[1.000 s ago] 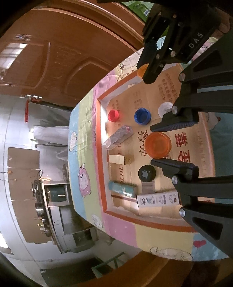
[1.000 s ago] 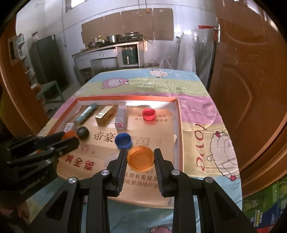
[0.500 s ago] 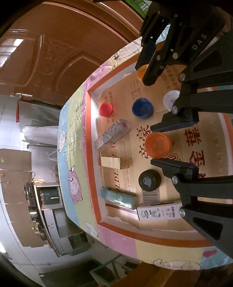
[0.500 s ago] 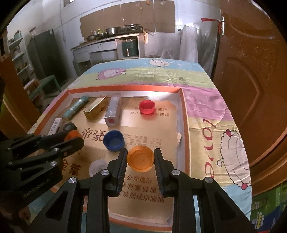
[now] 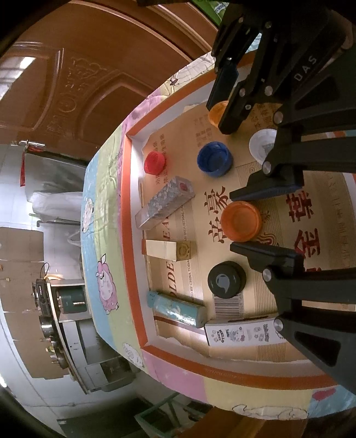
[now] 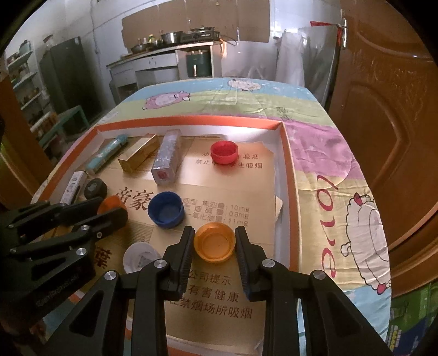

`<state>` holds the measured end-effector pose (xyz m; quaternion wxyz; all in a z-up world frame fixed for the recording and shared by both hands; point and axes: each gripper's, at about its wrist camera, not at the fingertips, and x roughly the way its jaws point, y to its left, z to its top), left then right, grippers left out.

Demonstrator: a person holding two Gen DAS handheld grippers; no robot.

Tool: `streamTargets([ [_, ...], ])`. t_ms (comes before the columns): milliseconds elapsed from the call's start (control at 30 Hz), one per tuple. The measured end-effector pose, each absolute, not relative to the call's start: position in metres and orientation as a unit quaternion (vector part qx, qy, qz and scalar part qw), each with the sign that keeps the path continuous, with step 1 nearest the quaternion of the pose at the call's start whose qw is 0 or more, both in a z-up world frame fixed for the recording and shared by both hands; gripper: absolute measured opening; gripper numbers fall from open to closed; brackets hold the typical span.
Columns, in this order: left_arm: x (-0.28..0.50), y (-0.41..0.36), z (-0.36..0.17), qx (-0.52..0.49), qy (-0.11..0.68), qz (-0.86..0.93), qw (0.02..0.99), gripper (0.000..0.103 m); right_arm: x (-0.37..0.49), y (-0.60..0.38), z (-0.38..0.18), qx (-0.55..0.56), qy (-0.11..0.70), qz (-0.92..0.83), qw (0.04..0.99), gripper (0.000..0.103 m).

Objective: Organize rigid objects
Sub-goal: 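Open the left gripper releasing its orange cap while the right gripper releases the other orange cap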

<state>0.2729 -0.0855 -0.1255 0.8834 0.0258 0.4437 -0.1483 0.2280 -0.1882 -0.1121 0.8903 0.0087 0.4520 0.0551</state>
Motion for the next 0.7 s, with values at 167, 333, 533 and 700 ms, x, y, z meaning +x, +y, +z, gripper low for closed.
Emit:
streamTargets([
  [167, 0.2732, -0.085, -0.1255, 0.025, 0.442, -0.148, 0.884, 0.03, 0.2289, -0.1863, -0.1124, 0.005, 0.451, 0.053, 0.891, 0.031],
  [333, 0.273, -0.0845, -0.1255, 0.026, 0.441, -0.149, 0.885, 0.036, 0.2284, -0.1865, -0.112, 0.008, 0.452, 0.055, 0.891, 0.033],
  [533, 0.2738, -0.0836, -0.1255, 0.021, 0.438, -0.148, 0.887, 0.045, 0.2308, -0.1871, -0.1117, 0.004, 0.447, 0.054, 0.893, 0.049],
  [700, 0.2726, -0.0827, -0.1244, 0.017, 0.435, -0.152, 0.887, 0.046, 0.2301, -0.1888, -0.1116, 0.007, 0.444, 0.053, 0.894, 0.05],
])
